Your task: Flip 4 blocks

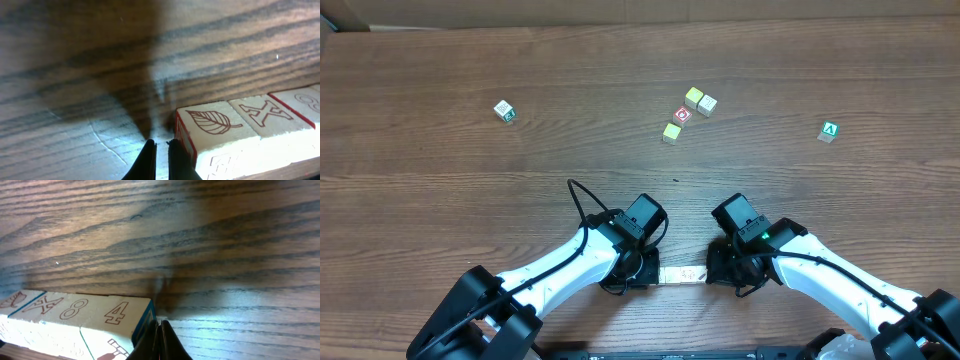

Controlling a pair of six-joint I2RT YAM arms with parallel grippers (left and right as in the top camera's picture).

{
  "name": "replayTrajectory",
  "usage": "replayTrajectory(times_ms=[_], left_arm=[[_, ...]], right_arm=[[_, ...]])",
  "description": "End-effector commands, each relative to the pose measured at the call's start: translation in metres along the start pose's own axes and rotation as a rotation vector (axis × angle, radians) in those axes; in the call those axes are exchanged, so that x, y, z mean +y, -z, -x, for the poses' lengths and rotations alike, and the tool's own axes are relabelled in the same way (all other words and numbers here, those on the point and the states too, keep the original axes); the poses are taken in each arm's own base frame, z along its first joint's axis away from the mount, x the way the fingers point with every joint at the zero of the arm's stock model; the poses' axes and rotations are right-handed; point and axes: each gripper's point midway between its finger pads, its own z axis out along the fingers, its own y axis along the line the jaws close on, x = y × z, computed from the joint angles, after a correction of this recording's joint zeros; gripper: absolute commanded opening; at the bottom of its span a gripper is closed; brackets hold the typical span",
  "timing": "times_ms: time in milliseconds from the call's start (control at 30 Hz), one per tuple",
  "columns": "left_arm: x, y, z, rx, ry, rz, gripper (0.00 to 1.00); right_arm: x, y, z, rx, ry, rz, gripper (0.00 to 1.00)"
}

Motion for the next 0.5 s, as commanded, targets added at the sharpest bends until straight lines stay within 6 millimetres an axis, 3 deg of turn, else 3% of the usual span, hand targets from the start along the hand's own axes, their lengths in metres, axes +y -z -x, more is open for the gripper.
replayTrajectory(times_ms=[0, 467], left_arm=[[0.004, -0.003, 0.004, -0.024, 0.003, 0.029, 0.04], [0.015, -0.001, 0.02, -0.11, -0.092, 0.107, 0.04]], right_arm=[[0.004, -0.002, -0.006, 0.023, -0.004, 0.024, 0.04], [0.004, -0.002, -0.008, 0.033, -0.023, 0.025, 0.04]])
